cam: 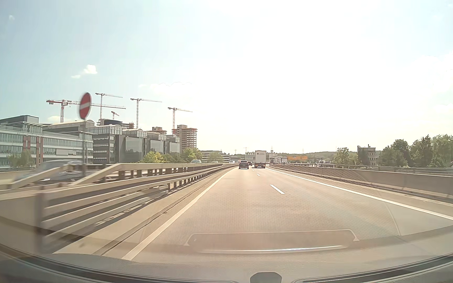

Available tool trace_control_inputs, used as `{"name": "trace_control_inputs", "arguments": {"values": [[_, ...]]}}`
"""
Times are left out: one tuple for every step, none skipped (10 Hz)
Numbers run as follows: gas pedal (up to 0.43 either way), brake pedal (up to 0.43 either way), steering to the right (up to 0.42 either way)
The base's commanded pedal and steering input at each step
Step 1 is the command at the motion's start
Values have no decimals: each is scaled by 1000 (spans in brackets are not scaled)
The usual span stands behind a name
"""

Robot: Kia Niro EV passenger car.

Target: Follow the waypoints while adhering to traffic rules and regulations

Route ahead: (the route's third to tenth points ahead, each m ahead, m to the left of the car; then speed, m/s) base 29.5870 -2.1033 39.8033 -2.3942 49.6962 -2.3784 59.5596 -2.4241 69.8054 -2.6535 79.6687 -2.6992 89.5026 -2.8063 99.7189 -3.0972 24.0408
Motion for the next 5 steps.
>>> {"name": "trace_control_inputs", "arguments": {"values": [[209, 30, 3], [209, 30, 3], [209, 30, 3], [209, 30, 3], [209, 30, 3]]}}
